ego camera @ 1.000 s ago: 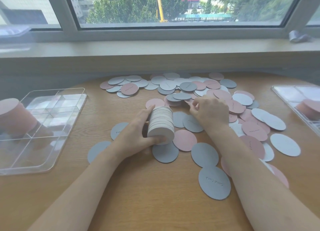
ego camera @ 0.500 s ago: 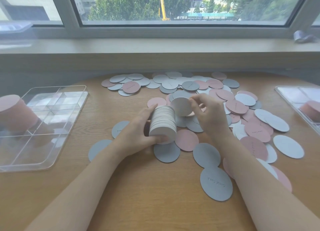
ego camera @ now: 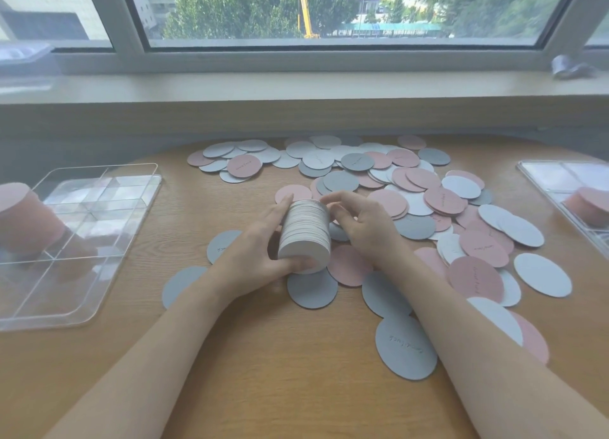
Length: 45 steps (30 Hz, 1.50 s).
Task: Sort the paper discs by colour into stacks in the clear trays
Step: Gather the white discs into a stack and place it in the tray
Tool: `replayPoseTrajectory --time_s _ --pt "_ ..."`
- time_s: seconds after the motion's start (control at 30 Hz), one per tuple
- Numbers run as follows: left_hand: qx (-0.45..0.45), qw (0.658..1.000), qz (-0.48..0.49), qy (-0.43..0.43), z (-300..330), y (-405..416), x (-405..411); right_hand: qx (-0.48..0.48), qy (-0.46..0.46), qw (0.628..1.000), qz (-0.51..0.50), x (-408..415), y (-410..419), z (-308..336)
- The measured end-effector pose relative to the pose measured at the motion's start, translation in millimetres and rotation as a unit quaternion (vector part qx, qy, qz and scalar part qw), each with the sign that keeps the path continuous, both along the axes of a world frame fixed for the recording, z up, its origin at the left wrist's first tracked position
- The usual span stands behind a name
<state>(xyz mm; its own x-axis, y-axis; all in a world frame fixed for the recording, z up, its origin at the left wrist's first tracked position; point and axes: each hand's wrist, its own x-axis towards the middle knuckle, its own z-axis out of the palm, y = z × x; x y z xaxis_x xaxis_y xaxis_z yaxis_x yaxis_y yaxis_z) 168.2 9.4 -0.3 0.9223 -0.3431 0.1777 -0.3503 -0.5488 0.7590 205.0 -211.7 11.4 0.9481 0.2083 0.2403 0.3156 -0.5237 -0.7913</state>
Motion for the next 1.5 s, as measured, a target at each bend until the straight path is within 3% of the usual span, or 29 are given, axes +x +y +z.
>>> replayPoseTrajectory --time_s 0.13,0.27,0.33,0.47,0.57,0.73,0.9,1.07,1.3,1.4,1.5 --pt "0.001 1.0 0.014 0.007 3.1 -0.1 -2.3 -0.013 -0.036 0.999 0.031 2.6 -5.3 4.1" --pt "-0.007 1.0 0.015 0.017 1.5 0.7 -1.6 -0.187 -0.149 0.958 -0.16 18.3 -50.2 16.3" --pt "-0.008 1.0 0.015 0.017 1.2 0.7 -1.9 -0.286 -0.085 0.926 -0.231 21.5 -78.0 21.6" --pt "-0.012 1.0 0.013 0.018 -0.8 0.7 -0.4 -0.372 0.061 0.901 -0.215 22.2 -98.3 20.2" --pt "-0.019 1.0 0.011 0.02 -1.6 0.6 0.2 -0.382 0.066 0.897 -0.212 24.6 -99.3 17.6" --pt "-0.018 1.0 0.012 0.018 -0.3 0.3 -1.2 -0.388 -0.005 0.89 -0.24 26.0 -97.6 13.7" --pt "-0.022 0.999 0.014 0.023 0.1 0.3 -1.9 -0.298 -0.134 0.899 -0.292 26.2 -88.7 12.7" --pt "-0.031 0.999 0.012 0.027 1.3 -0.1 -2.1 -0.111 -0.18 0.946 -0.245 19.4 -64.6 15.0" --pt "-0.056 0.998 0.003 0.013 2.8 0.4 -1.7 0.055 -0.054 0.994 -0.077 -5.1 -11.3 12.4" --pt "-0.066 0.998 -0.002 0.014 2.8 0.1 -1.2 0.069 -0.008 0.997 -0.037 -6.9 -5.0 10.7" --pt "-0.063 0.998 -0.015 0.024 2.4 0.9 0.2 0.144 0.065 0.987 0.016 -5.9 -2.9 7.7"
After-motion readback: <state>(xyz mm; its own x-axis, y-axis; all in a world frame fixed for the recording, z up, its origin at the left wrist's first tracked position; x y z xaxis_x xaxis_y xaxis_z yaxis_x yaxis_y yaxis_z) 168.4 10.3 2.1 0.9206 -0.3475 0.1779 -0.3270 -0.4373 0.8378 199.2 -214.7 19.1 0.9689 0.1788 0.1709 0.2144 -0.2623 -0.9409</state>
